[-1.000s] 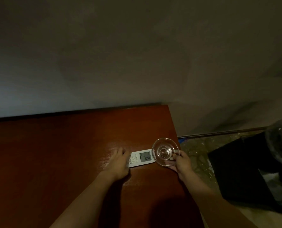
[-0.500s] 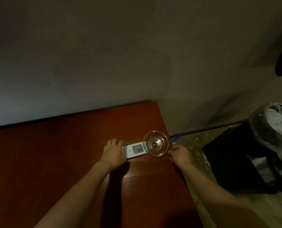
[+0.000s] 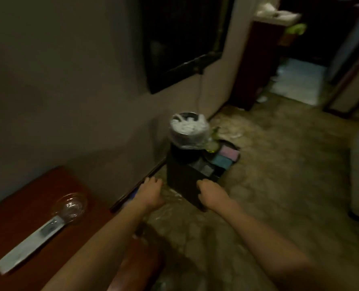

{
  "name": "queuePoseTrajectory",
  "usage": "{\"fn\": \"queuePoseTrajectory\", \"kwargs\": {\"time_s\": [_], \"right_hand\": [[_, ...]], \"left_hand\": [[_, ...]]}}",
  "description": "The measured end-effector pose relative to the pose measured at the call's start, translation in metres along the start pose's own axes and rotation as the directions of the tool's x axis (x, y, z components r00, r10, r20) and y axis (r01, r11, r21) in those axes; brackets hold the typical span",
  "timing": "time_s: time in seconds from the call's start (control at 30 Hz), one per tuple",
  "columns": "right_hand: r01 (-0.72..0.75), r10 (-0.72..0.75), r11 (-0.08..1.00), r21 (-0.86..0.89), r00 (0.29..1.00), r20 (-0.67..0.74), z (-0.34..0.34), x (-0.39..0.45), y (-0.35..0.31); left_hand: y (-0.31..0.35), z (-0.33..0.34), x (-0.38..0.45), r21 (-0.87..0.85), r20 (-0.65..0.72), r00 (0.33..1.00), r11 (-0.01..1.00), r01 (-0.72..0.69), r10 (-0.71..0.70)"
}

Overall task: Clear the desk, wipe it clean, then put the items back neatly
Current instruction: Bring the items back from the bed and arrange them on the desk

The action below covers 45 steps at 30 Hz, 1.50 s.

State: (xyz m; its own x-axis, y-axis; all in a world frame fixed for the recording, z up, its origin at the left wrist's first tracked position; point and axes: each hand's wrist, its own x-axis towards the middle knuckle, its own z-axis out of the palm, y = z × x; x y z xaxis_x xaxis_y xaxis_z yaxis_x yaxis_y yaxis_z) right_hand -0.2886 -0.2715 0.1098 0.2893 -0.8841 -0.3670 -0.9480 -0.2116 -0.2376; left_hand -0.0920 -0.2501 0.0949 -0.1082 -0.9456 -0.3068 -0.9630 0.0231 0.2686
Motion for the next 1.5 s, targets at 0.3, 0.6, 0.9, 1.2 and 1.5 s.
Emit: {"fn": "queuePoseTrajectory", "kwargs": {"time_s": [0.3,0.6,0.9,1.2,1.5], "right_hand": [[-0.464,0.481,0.875,0.135,0.865,-0.146,-0.002,-0.195,0.251],[-0.772,0.866,0.493,0.402,0.482,-0.136,0.061,-0.402,0.383],[-0.869,0.977,0.187,0.457,0.213,0.005,0.106,-0.484,0.433],[-0.823,0.986,-0.110,0.558,-0.018,0.167,0.131,-0.515,0.464],[-0.720,0.936,-0.346,0.602,-0.217,0.278,0.167,-0.585,0.504]], "left_hand": [[0.300,0.069,0.019,0.174,0.179,0.874,0.860,-0.480,0.451],[0.522,0.149,-0.030,0.163,0.370,0.599,0.585,-0.794,0.710],[0.659,0.206,-0.057,0.147,0.562,0.268,0.225,-0.963,0.782],[0.760,0.238,-0.052,0.111,0.608,0.072,0.005,-0.994,0.791],[0.832,0.306,-0.093,0.129,0.680,0.010,-0.107,-0.986,0.733]]}}
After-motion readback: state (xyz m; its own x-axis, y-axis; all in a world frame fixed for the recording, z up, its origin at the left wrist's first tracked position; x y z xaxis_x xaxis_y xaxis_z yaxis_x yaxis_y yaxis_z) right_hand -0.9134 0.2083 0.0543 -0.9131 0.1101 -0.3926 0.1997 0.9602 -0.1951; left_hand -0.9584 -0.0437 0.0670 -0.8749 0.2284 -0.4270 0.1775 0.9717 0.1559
